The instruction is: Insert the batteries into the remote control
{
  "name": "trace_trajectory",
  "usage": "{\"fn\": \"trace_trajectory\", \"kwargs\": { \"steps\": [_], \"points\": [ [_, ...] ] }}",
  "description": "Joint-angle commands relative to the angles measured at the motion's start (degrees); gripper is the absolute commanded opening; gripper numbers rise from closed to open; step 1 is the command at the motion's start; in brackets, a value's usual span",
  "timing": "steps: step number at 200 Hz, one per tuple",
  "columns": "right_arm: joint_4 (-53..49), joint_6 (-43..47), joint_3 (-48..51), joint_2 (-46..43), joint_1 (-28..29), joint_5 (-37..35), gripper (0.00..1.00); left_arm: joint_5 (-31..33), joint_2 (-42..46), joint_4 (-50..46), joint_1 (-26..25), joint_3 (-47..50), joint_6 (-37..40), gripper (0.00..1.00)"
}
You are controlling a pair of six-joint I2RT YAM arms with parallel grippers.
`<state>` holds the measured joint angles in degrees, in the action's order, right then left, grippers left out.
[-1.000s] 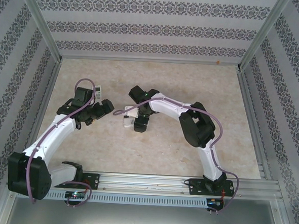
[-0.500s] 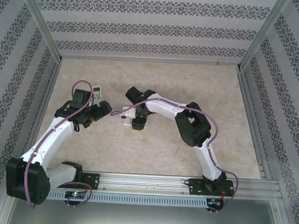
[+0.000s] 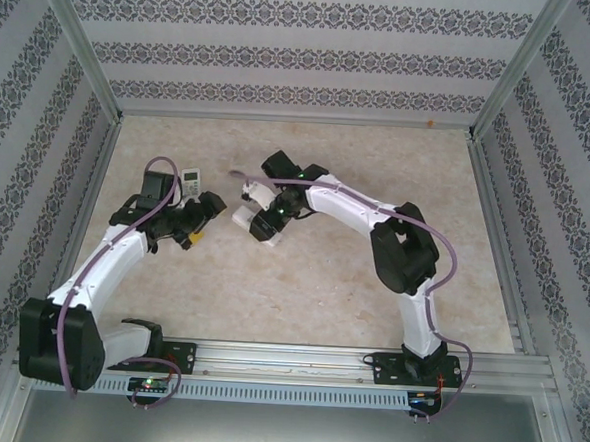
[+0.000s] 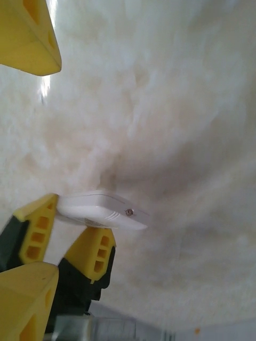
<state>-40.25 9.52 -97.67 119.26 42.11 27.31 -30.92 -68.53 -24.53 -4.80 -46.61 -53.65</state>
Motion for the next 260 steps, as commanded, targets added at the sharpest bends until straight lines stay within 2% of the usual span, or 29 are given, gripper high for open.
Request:
{"fn": "trace_trajectory", "kwargs": {
  "steps": [1, 25, 67, 110, 129, 152, 187, 211, 238, 260],
  "points": [
    [3.0, -10.5, -0.6, -1.8, 2.3, 11.3, 0.46, -11.8, -3.8, 12.3, 0.5, -0.3, -4.0, 0.83],
    [6.7, -15.1, 0.1, -2.4, 3.1, 14.6, 0.47, -10.3, -6.2, 7.6, 0.5, -2.4, -0.6, 0.69],
    [8.6, -20.5, -1.1, -0.8, 3.2, 17.9, 0.48, -11.2, -7.2, 9.3, 0.6, -0.7, -1.5, 0.39],
    [6.7, -24.7, -4.2, 1.8, 3.6, 20.0, 0.49, -10.4, -7.3, 5.8, 0.6, -1.6, 2.2, 0.20],
    [6.2, -25.9, -5.8, 1.8, 3.6, 21.0, 0.53, -8.1, -8.2, -1.5, 0.6, -4.6, 7.7, 0.15],
    [2.9, -24.3, -7.8, 1.2, 3.1, 22.2, 0.66, -4.9, -9.6, -10.3, 0.6, -8.9, 13.7, 0.14],
    [4.3, -23.8, -4.1, -3.0, 1.0, 24.4, 0.75, 0.3, -13.3, -21.6, 0.3, -15.4, 19.5, 0.13],
    [4.1, -25.2, 1.9, -8.2, -1.7, 21.4, 0.76, 10.3, -16.7, -32.0, -1.2, -22.2, 22.5, 0.12],
    [2.0, -31.1, 11.8, -13.9, -5.0, 9.4, 0.76, 22.8, -24.5, -42.5, -4.7, -31.1, 23.4, 0.12],
    [0.9, -35.2, 19.8, -17.1, -7.3, 4.0, 0.75, 34.1, -30.7, -45.1, -8.6, -37.1, 22.7, 0.12]
  ]
}}
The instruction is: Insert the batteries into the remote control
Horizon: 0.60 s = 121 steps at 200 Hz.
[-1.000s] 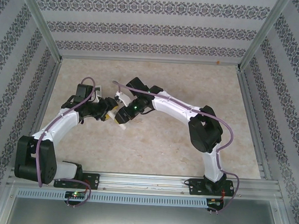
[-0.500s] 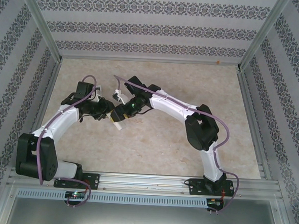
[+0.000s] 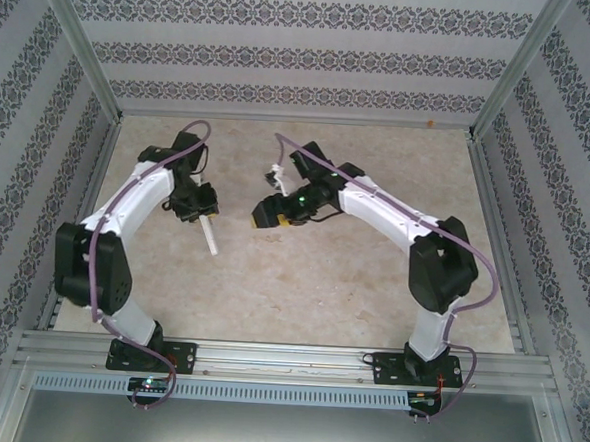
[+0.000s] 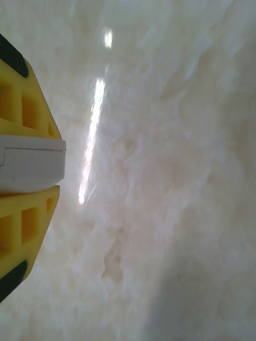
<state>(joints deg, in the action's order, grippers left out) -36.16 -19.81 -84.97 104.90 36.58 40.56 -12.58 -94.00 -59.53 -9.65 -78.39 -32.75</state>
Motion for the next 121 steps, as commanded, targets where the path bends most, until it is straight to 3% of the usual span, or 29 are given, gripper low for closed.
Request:
{"fn": "trace_trajectory", "kwargs": {
  "steps": [1, 41, 71, 121],
  "points": [
    [-3.2, -5.9, 7.3, -2.9, -1.8, -9.4, 0.75, 16.3, -5.5, -10.1, -3.8, -5.6, 1.8, 0.12],
    [-5.1, -7.3, 14.0, -7.7, -1.7, -12.3, 0.75, 30.2, -20.4, -13.3, -8.8, -19.0, -0.2, 0.12],
    [-6.8, -7.6, 17.0, -11.9, -1.7, -12.6, 0.76, 34.2, -29.1, -15.6, -10.9, -28.4, -2.5, 0.13],
    [-11.6, -5.5, 20.3, -19.3, -1.8, -14.6, 0.76, 41.1, -42.3, -21.5, -13.3, -39.7, -4.5, 0.23]
  ]
}}
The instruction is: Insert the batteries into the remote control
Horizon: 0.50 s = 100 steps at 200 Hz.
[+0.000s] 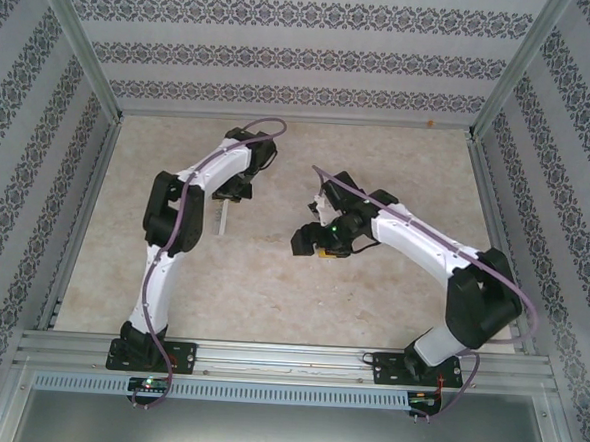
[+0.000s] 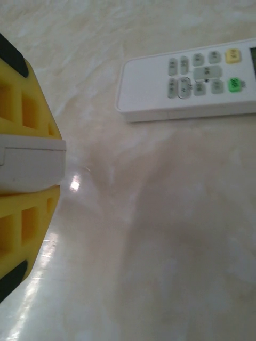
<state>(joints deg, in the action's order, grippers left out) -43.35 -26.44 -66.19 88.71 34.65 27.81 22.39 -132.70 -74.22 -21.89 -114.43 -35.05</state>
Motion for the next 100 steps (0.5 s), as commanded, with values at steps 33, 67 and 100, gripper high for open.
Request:
{"fn": "trace_trajectory", "kwargs": {
  "steps": [33, 67, 100],
  "points": [
    [-5.6, 0.4, 3.6, -7.5, -0.4, -2.1, 0.77, 2.0, -8.4, -6.1, -1.3, -10.6, -4.3, 0.41],
    [-5.5, -0.9, 4.7, -11.9, -2.3, -2.4, 0.77, -1.8, -12.2, -7.3, -1.3, -19.8, -4.7, 0.47],
    [-3.5, 0.8, 7.8, -18.5, -9.6, -8.7, 0.81, -5.5, -5.5, -3.6, -1.6, -21.7, -2.8, 0.58]
  ]
}}
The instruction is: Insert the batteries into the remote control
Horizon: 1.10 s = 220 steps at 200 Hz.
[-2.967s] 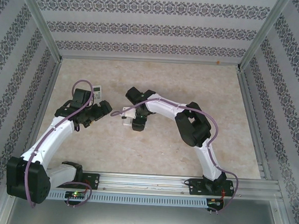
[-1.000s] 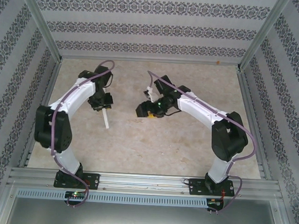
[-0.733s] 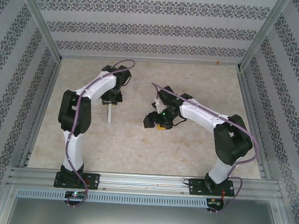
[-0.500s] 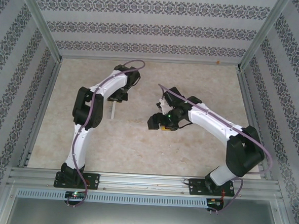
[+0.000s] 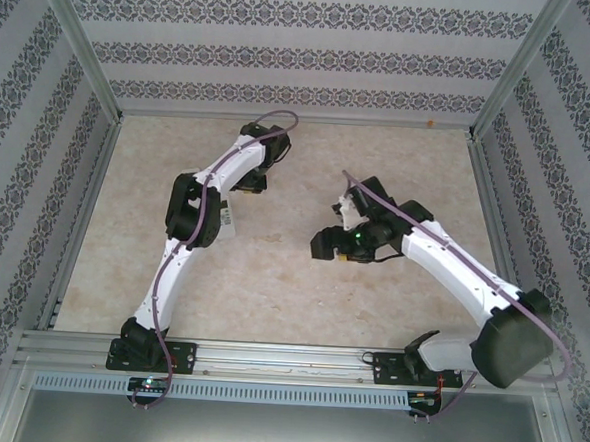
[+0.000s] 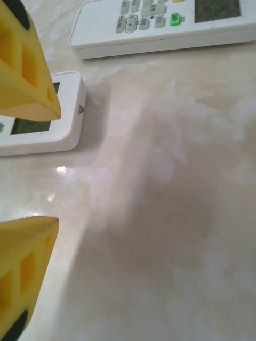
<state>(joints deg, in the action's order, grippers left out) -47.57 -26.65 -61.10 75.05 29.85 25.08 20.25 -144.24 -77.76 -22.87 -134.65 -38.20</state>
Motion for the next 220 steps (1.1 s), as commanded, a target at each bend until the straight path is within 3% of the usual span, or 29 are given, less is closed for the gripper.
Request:
{"fn": "trace_trajectory", "kwargs": {
  "steps": [1, 15, 29, 47, 65, 74, 94, 107, 119, 130, 136, 149, 160, 168, 175, 189, 203, 220],
  "points": [
    [0.9, 1.2, 2.9, -5.1, -5.1, -6.4, 0.81, -3.6, 6.6, 0.2, -0.6, -1.3, 0.4, 0.59],
    [5.6, 1.6, 6.9, -8.9, -10.9, -12.7, 0.87, -7.2, 14.2, 6.6, -0.6, 4.0, 2.5, 0.66],
    [11.8, 3.0, 11.8, -12.1, -17.0, -20.2, 0.92, -10.7, 25.4, 18.3, -0.6, 15.8, 5.9, 0.75],
    [23.4, 5.2, 19.6, -14.0, -22.8, -29.5, 0.94, -10.9, 42.4, 37.8, -0.6, 37.8, 10.9, 0.81],
    [40.8, 10.1, 27.8, -12.8, -25.7, -33.0, 0.98, -8.4, 59.7, 59.4, -0.6, 62.0, 18.1, 0.88],
    [41.2, 12.1, 26.0, -10.3, -28.1, -32.4, 0.98, -6.1, 67.2, 68.0, -0.5, 73.0, 22.6, 0.96],
    [51.2, 19.6, 26.5, -3.0, -28.8, -33.4, 0.98, 0.4, 79.5, 74.4, 1.8, 89.3, 26.2, 1.00],
    [58.5, 21.8, 28.3, 1.4, -29.0, -33.7, 0.98, 0.9, 84.0, 74.2, 5.7, 94.8, 25.8, 1.00],
    [63.3, 22.5, 28.6, 2.9, -29.5, -33.2, 0.98, -1.1, 86.3, 76.2, 9.9, 99.3, 27.8, 1.00],
    [77.5, 22.6, 33.0, 3.5, -29.8, -30.5, 0.98, -3.7, 87.8, 81.7, 12.1, 104.3, 34.9, 1.00],
    [80.6, 22.5, 33.1, 4.6, -29.8, -29.5, 0.98, -3.9, 88.4, 86.1, 12.6, 107.3, 38.2, 1.00],
    [87.8, 24.0, 32.3, 11.2, -28.7, -30.5, 0.98, -3.9, 88.7, 92.7, 14.3, 112.1, 41.1, 1.00],
    [84.2, 24.7, 33.2, 8.8, -27.6, -31.6, 0.98, -6.3, 88.6, 96.1, 17.1, 114.7, 40.3, 1.00],
    [96.7, 24.8, 38.4, 10.3, -28.6, -28.5, 0.98, -9.5, 87.9, 99.3, 19.4, 116.6, 39.7, 1.00],
    [107.2, 23.9, 41.0, 13.3, -28.4, -31.0, 0.98, -12.6, 86.6, 103.4, 21.4, 118.4, 38.4, 1.00],
    [95.9, 23.9, 38.7, 10.3, -28.4, -31.3, 0.98, -18.1, 81.0, 113.7, 25.1, 121.0, 35.9, 1.00],
    [103.1, 24.8, 40.3, 12.6, -27.9, -31.0, 0.98, -21.1, 75.1, 120.9, 25.8, 119.9, 36.2, 1.00],
    [96.9, 24.8, 38.5, 10.8, -28.6, -28.4, 0.98, -21.2, 64.2, 132.9, 26.6, 118.3, 33.6, 1.00]
  ]
}}
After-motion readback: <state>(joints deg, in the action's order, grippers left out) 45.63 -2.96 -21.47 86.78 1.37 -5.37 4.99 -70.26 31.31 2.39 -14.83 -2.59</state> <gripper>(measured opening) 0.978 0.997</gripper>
